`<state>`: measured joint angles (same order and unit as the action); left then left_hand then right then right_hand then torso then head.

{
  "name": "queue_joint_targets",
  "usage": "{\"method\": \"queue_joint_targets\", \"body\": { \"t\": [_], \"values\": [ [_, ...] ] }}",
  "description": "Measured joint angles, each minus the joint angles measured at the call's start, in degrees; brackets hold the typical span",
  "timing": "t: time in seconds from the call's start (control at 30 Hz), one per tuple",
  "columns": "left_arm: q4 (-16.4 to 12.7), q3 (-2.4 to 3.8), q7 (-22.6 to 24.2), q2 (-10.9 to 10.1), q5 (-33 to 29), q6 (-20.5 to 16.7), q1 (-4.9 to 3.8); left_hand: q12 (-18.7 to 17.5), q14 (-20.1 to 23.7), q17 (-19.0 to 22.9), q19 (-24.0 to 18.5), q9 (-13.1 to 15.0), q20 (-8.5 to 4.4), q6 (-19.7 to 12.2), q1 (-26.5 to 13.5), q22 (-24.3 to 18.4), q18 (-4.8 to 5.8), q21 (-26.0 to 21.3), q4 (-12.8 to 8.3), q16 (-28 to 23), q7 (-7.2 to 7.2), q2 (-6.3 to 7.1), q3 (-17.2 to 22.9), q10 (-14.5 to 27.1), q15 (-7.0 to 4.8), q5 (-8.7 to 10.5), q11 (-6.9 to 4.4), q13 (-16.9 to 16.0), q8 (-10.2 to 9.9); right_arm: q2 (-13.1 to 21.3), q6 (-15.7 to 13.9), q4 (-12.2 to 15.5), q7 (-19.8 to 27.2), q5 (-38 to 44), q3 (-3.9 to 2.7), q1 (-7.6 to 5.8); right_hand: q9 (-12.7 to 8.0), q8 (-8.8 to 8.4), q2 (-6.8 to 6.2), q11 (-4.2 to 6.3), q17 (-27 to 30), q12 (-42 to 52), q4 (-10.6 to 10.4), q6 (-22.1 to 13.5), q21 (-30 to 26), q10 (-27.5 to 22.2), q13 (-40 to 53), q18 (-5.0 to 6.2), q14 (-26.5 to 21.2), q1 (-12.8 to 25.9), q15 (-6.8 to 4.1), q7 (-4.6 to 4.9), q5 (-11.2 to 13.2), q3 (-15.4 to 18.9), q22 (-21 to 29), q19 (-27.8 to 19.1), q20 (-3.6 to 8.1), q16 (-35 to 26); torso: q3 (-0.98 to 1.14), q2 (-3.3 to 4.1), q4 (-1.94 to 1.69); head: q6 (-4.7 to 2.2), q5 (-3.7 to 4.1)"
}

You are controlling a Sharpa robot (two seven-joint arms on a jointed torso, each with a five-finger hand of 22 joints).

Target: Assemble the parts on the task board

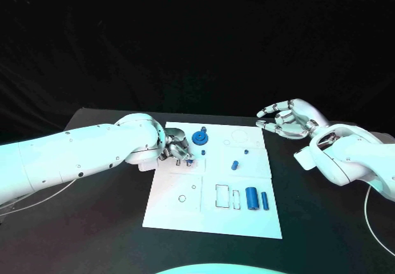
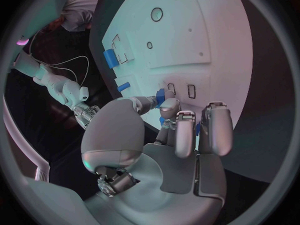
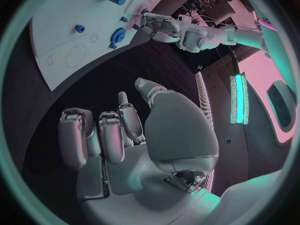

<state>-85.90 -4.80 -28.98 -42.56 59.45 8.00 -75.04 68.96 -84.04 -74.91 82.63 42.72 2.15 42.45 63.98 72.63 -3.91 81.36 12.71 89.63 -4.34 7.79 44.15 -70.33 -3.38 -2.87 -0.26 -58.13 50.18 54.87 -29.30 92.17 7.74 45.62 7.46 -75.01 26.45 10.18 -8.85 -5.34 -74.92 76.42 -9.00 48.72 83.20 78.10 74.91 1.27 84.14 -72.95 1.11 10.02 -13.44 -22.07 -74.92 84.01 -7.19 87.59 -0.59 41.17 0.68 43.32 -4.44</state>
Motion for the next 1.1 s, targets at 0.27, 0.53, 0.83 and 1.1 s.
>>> {"method": "queue_joint_targets", "body": {
  "t": [0.27,0.53,0.83,1.1],
  "values": [
    [0.6,-0.05,0.0,0.7,2.5,-0.9,0.66,0.4,0.0,0.0,0.0,0.0,0.00,0.1,-0.3,0.2,0.00,0.2,-0.2,0.0,0.07,0.27,0.5,-0.6,0.00,0.01,-0.16,-0.5,0.3,0.0,0.1,0.0,0.0,0.0,0.00,0.03,0.0,0.00,0.00,0.00,0.0,0.0,0.0,0.0,0.0,0.0,0.0,0.00,0.0,0.0,0.00,0.00,0.0,0.0,0.0,0.0,0.00,0.0,-0.02,0.03,0.19,0.11,-0.16],
    [0.9,-0.08,-0.1,0.9,3.8,-0.7,0.95,0.7,0.0,0.0,0.1,0.0,-0.09,0.3,-0.8,0.3,0.00,0.2,-0.2,0.0,0.07,0.38,0.5,-0.7,0.00,0.02,-0.25,-0.6,0.4,0.1,0.1,0.0,0.0,0.0,0.00,0.07,0.0,0.00,0.00,0.00,0.0,0.0,0.0,0.0,0.0,0.0,0.0,0.00,0.0,0.0,0.00,0.00,0.0,0.0,0.0,0.0,0.00,0.0,-0.02,0.05,0.22,0.27,-0.04],
    [1.2,-0.02,-0.2,1.0,4.9,0.5,0.96,1.2,0.2,0.0,0.2,0.0,-0.21,0.5,-1.3,0.4,-0.01,0.2,-0.5,0.0,0.26,0.37,0.9,-1.1,-0.20,0.03,-0.25,-1.1,0.8,0.1,0.1,0.0,0.0,0.0,0.01,0.14,0.0,0.00,0.00,0.00,0.0,0.0,0.0,0.0,0.0,0.0,0.0,0.00,0.0,0.0,0.00,0.00,0.0,0.0,0.0,0.0,0.00,-0.2,-0.01,0.04,0.15,0.42,-0.12],
    [1.2,0.02,-0.2,1.0,5.5,1.5,0.93,1.5,0.0,0.0,0.2,0.0,-0.21,0.6,-1.4,0.7,-0.01,0.5,-0.5,0.0,0.35,0.52,0.9,-1.6,-0.40,0.03,-0.35,-1.4,1.2,0.1,0.1,0.0,0.0,0.0,0.01,0.18,0.0,0.00,0.00,0.00,0.0,0.0,0.0,0.0,0.0,0.0,0.0,0.00,0.0,0.0,0.00,0.00,0.0,0.0,0.0,0.0,0.00,-0.2,-0.02,0.02,0.16,0.45,-0.18]
  ]
}}
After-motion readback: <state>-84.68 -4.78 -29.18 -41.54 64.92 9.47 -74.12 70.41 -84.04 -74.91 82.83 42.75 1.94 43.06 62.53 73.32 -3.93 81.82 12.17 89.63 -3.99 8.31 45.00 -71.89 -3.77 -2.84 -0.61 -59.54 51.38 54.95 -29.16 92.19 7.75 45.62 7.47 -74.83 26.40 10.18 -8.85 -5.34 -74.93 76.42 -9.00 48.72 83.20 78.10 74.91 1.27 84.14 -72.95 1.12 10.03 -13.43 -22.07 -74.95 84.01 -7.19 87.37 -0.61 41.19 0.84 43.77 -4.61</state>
